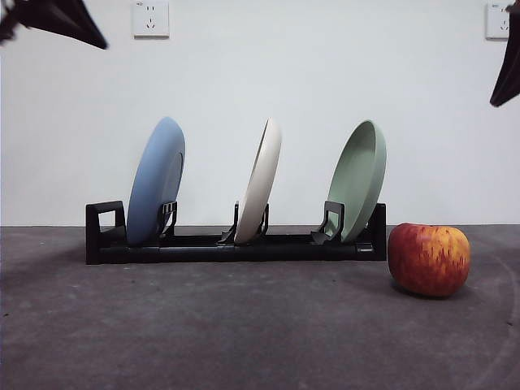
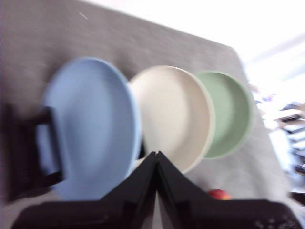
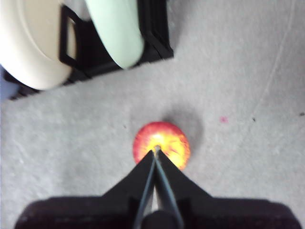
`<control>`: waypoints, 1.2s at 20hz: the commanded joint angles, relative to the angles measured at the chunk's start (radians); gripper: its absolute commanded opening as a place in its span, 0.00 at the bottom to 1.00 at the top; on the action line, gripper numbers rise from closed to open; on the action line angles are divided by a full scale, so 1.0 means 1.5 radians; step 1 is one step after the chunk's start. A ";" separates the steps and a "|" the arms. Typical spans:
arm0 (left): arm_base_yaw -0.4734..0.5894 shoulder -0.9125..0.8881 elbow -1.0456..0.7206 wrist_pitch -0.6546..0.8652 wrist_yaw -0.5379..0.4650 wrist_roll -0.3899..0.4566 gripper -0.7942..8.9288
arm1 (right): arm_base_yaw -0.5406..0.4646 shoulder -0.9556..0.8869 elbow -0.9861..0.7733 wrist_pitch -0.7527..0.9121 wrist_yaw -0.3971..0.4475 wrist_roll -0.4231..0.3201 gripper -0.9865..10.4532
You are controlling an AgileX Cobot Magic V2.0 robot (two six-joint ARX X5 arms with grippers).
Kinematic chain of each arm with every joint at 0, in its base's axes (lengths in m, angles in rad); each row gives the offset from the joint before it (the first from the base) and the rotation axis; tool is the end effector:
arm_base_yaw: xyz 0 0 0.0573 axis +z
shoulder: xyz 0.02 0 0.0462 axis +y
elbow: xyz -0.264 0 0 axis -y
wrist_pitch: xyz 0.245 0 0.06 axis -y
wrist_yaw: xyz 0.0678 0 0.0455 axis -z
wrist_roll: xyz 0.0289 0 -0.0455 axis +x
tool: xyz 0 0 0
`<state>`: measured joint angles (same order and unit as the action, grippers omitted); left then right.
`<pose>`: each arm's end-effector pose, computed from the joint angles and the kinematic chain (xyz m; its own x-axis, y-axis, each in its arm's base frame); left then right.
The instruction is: Take the blue plate from the plate rack,put the plate on the table,take the apple from the table,put the apple in the plate
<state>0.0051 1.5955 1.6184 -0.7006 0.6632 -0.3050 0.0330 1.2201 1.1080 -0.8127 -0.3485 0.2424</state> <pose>0.3407 -0.0161 0.3762 0.6170 -0.6125 -0.4941 0.2653 0.7530 -0.6021 0.2362 0.0177 0.3078 0.5542 0.3600 -0.7505 -0.0380 0.9117 0.4092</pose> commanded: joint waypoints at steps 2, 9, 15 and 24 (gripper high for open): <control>-0.010 0.124 0.124 -0.043 0.061 -0.048 0.13 | 0.000 0.004 0.006 -0.008 -0.003 -0.023 0.08; -0.035 0.282 0.261 -0.056 0.041 -0.091 0.42 | 0.000 0.004 0.006 -0.078 -0.002 -0.060 0.09; -0.066 0.316 0.261 -0.061 -0.009 -0.079 0.42 | 0.000 0.004 0.006 -0.091 -0.002 -0.061 0.09; -0.097 0.332 0.261 -0.063 -0.079 -0.062 0.18 | 0.000 0.004 0.006 -0.107 -0.002 -0.064 0.09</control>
<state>-0.1337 2.0781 2.0087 -0.7990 0.5488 -0.4179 0.0326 1.2243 1.1145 -0.9730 -0.3485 0.1570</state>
